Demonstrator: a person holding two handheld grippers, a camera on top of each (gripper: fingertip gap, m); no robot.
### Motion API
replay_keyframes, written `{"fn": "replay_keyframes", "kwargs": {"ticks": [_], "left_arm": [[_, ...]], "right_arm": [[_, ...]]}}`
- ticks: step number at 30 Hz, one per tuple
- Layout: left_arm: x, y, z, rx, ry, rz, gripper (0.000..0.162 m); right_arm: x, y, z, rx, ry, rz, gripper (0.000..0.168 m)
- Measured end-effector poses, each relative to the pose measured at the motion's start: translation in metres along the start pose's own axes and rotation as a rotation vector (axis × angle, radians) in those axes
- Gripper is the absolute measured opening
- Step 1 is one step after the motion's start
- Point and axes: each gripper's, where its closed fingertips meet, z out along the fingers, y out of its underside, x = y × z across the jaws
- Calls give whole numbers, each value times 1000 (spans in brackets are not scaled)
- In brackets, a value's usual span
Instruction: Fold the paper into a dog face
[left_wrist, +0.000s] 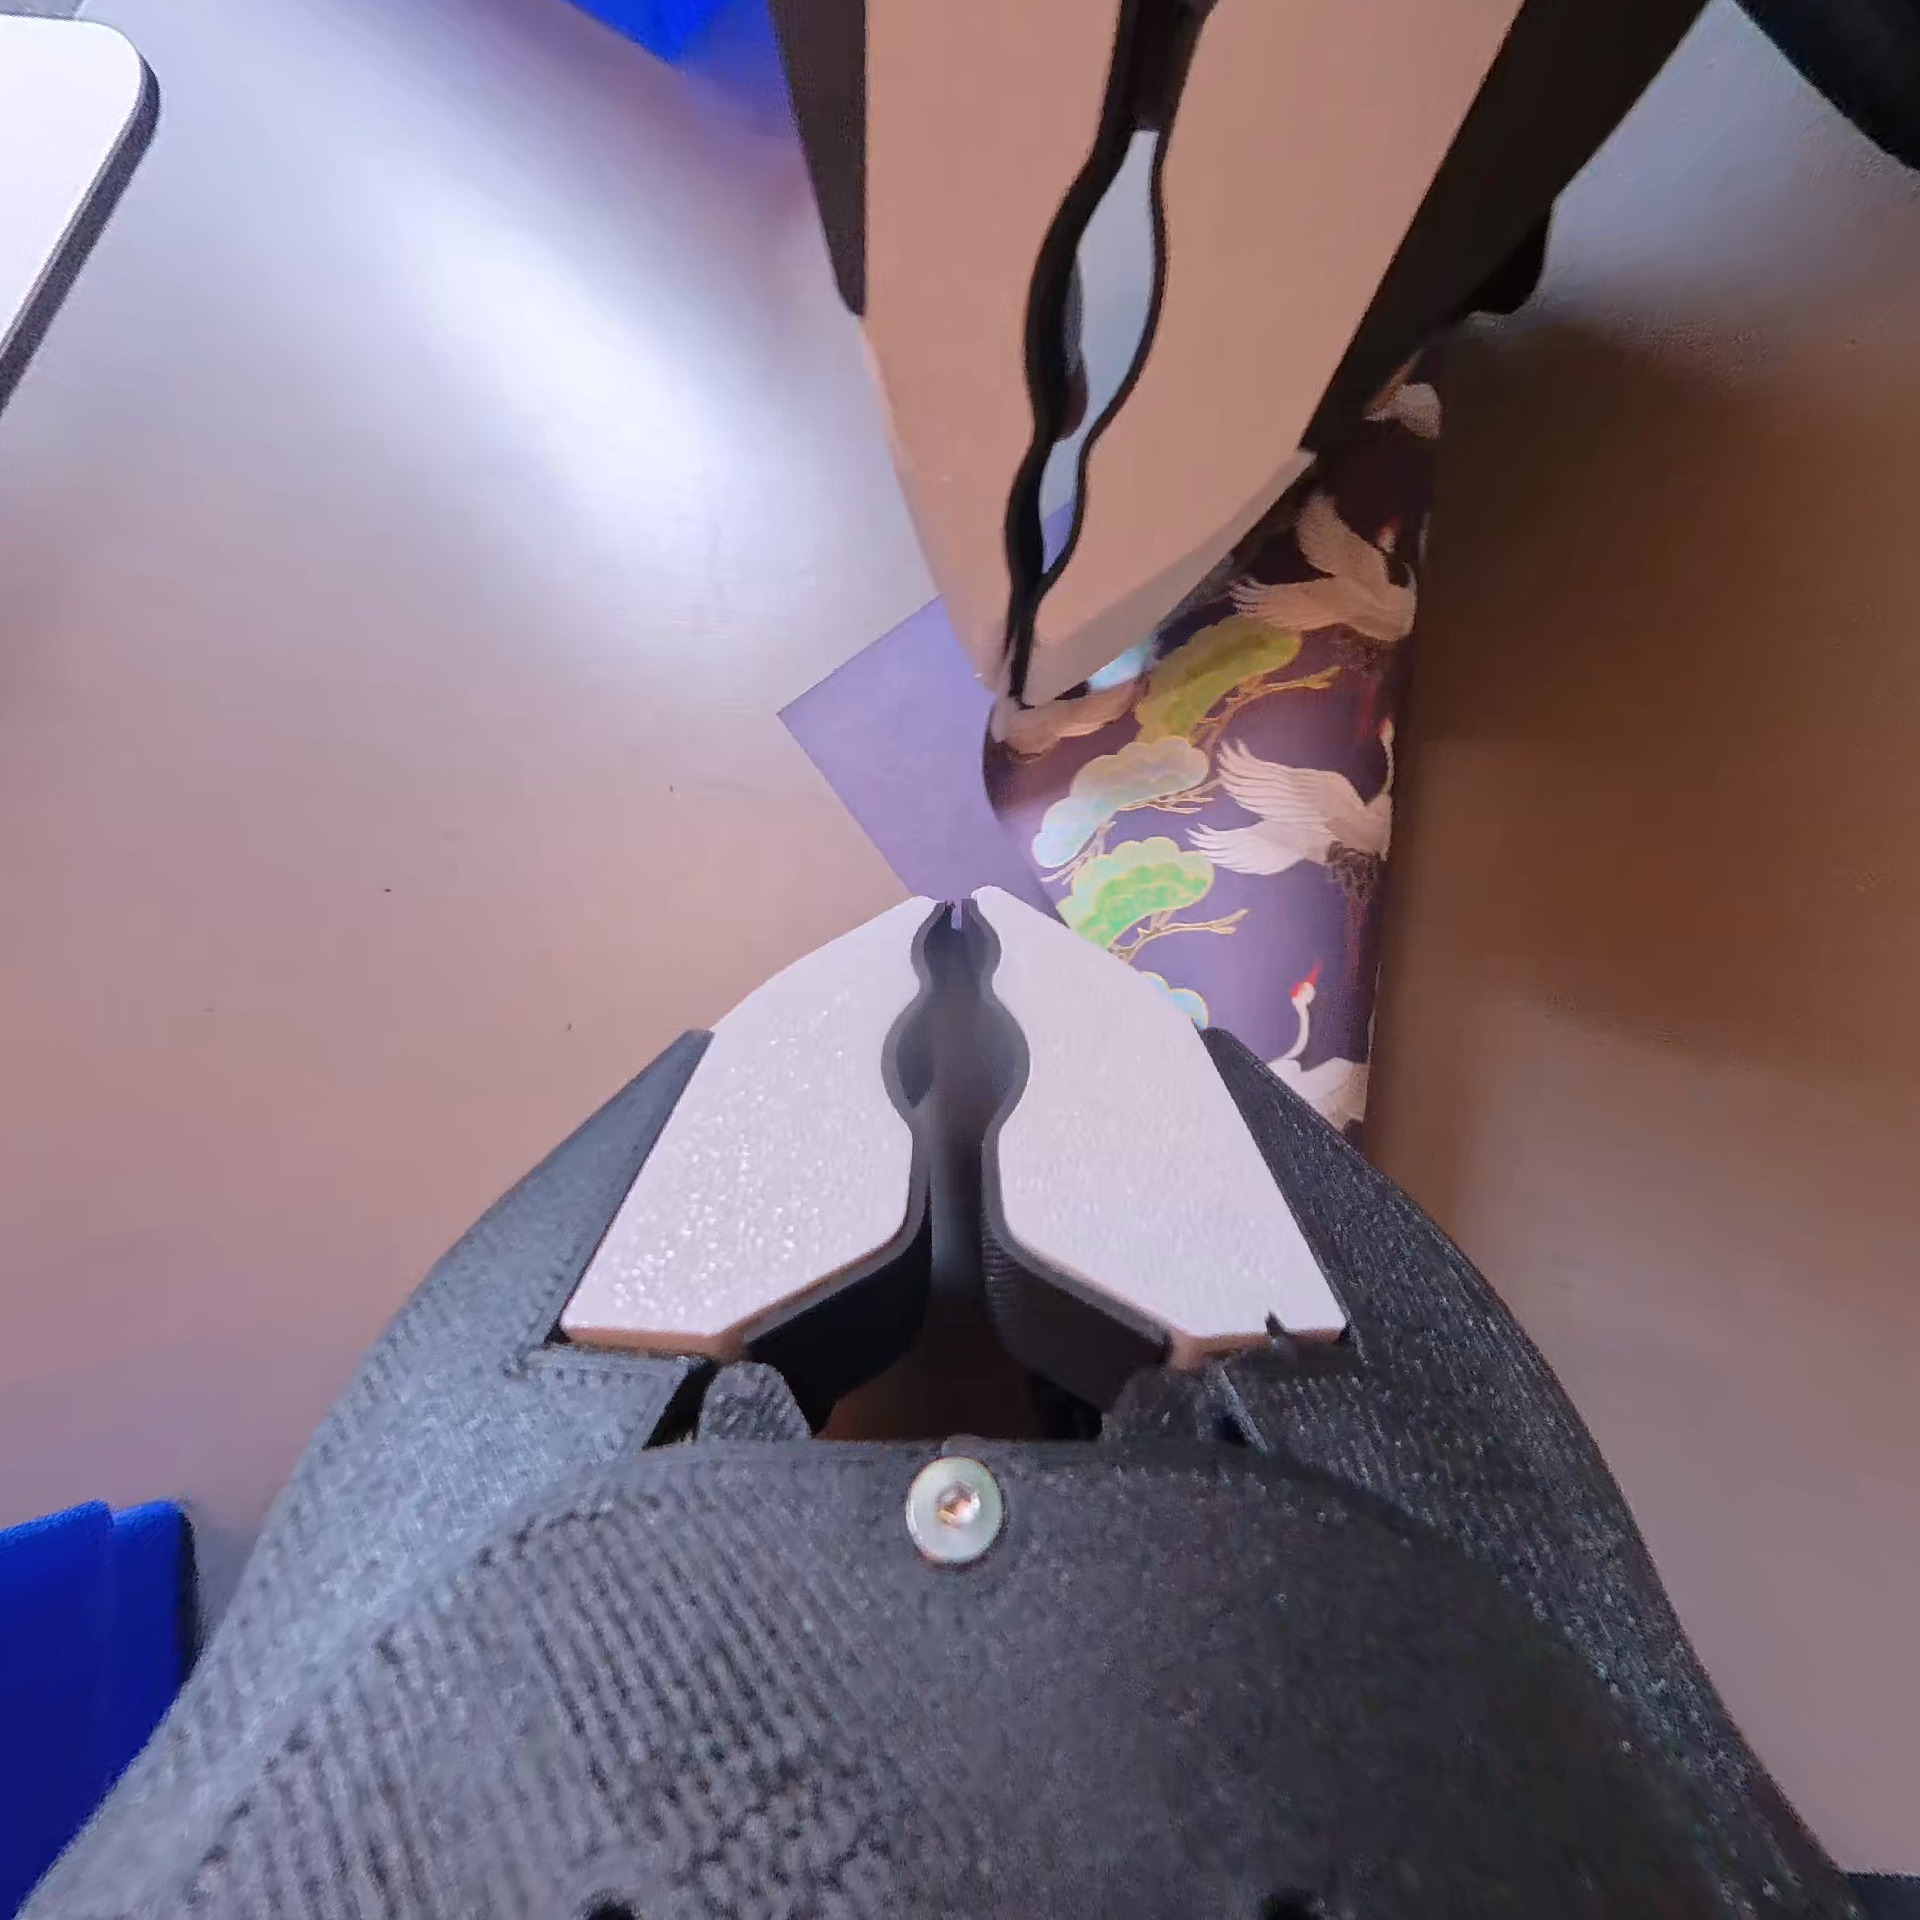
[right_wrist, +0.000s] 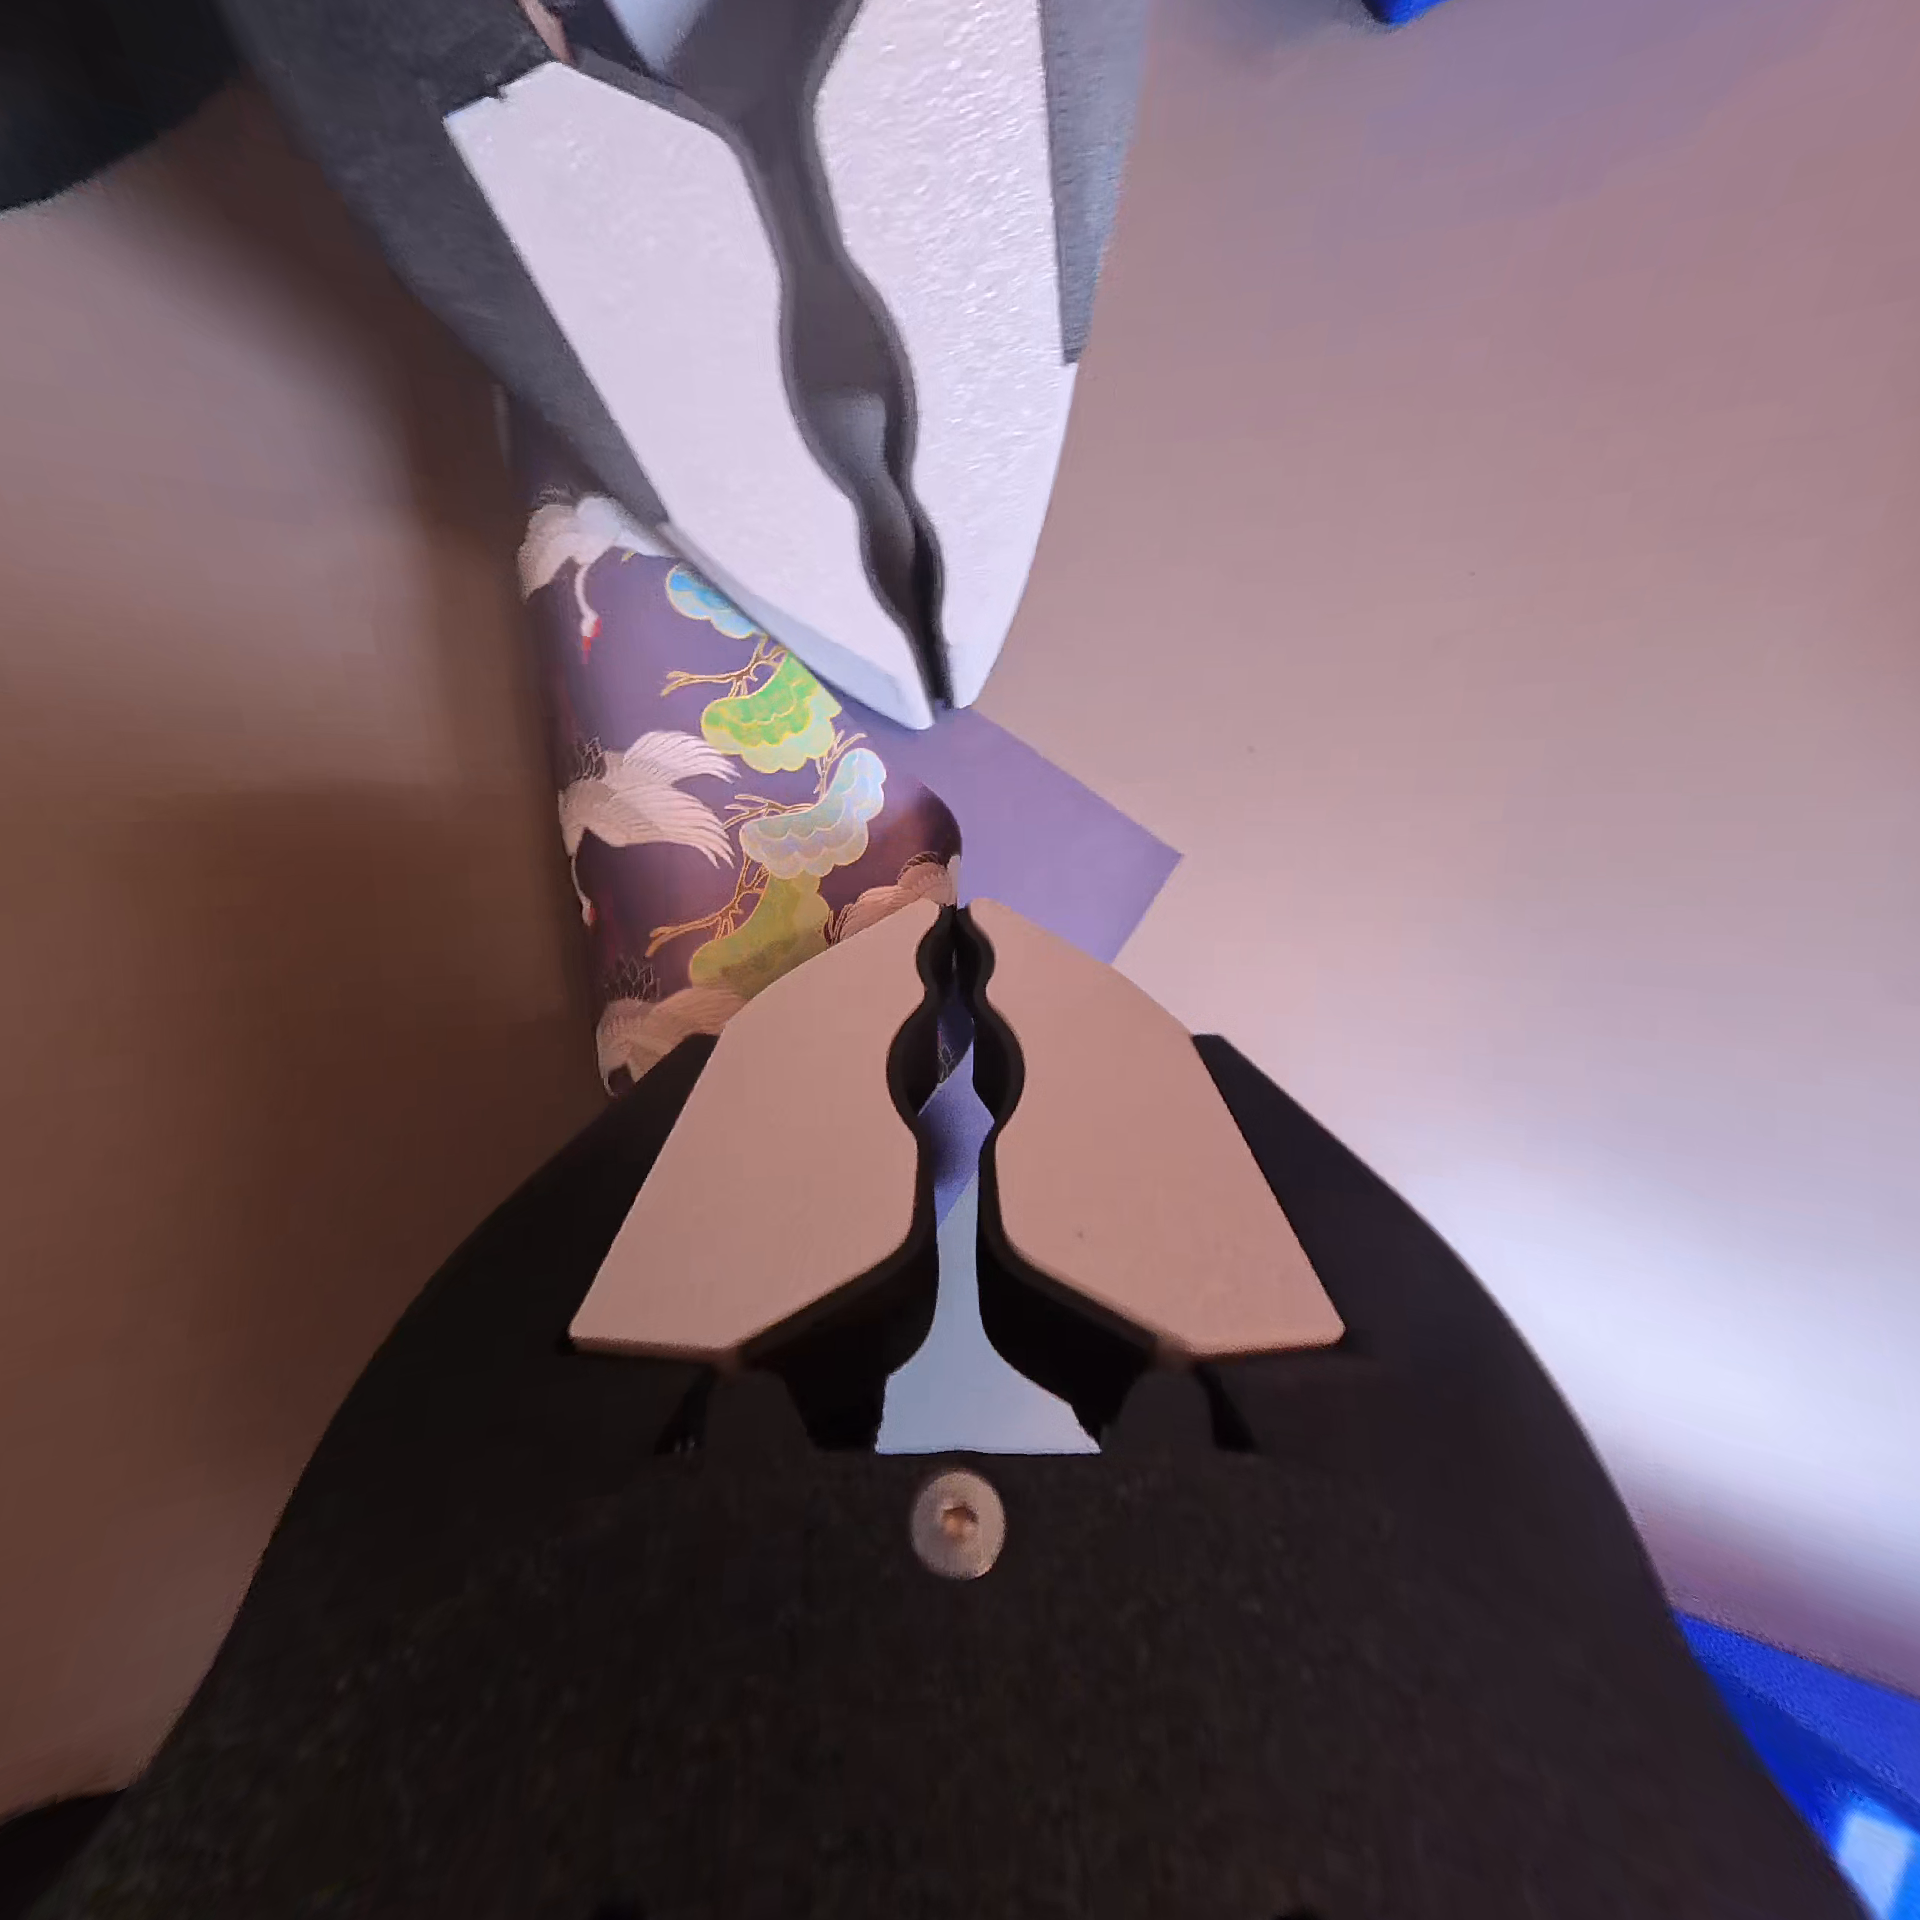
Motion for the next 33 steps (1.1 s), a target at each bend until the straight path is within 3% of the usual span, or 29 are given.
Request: {"fn": "replay_keyframes", "kwargs": {"ticks": [7,10,15,25,29,33], "left_arm": [[0,0,-1,4,21,-16,2],[-6,0,-1,1,21,-54,13],[-29,-9,6,37,-13,-125,9],[-16,-23,24,11,37,-37,6],[-10,-24,25,-6,-10,77,0],[-8,-23,24,-3,24,60,0]], "right_arm": [[12,0,9,-22,55,-22,0],[11,1,10,-18,45,-5,0],[11,1,10,-12,32,19,0],[-11,7,3,-20,1,38,0],[-19,8,2,-16,-11,33,0],[-12,8,1,0,-2,52,0]]}}
